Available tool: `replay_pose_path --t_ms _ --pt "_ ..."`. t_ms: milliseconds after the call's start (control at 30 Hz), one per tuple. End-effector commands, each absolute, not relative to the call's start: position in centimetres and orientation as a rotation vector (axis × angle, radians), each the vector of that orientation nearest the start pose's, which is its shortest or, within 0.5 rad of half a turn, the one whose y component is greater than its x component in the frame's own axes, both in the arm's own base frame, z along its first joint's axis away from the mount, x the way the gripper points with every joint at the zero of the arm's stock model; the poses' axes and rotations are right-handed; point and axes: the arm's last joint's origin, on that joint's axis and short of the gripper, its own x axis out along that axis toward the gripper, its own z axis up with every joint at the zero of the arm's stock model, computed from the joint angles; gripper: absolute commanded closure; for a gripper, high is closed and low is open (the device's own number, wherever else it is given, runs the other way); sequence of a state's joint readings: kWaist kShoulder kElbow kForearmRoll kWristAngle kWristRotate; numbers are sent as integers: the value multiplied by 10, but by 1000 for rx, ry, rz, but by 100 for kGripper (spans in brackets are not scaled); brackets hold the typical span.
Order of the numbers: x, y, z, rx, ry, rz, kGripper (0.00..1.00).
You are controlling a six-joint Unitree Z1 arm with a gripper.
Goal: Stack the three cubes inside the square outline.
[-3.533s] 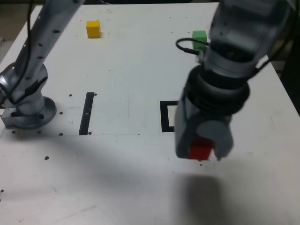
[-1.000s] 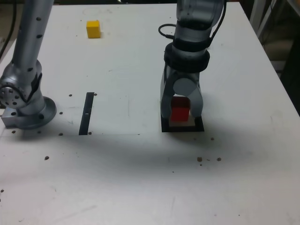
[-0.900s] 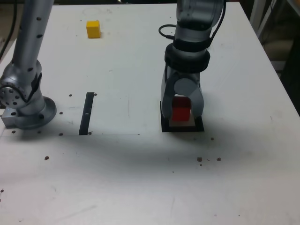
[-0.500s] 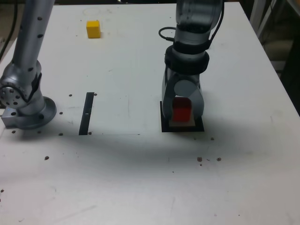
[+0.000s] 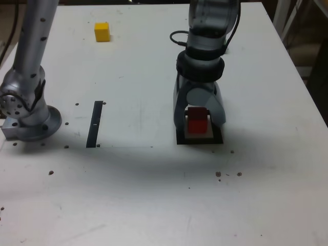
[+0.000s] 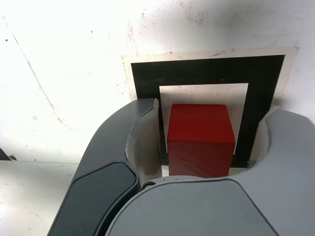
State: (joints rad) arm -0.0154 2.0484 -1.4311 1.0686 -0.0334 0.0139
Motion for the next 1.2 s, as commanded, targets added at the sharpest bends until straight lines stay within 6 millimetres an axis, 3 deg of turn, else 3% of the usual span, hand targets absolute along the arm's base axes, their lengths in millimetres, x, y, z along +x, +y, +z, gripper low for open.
replay_pose_path --t_ms 0,433,1167 --pt "354 -4 224 -4 1675 -34 1" --pt "332 30 255 -31 1676 77 1" --pt "281 75 276 -14 1808 197 1"
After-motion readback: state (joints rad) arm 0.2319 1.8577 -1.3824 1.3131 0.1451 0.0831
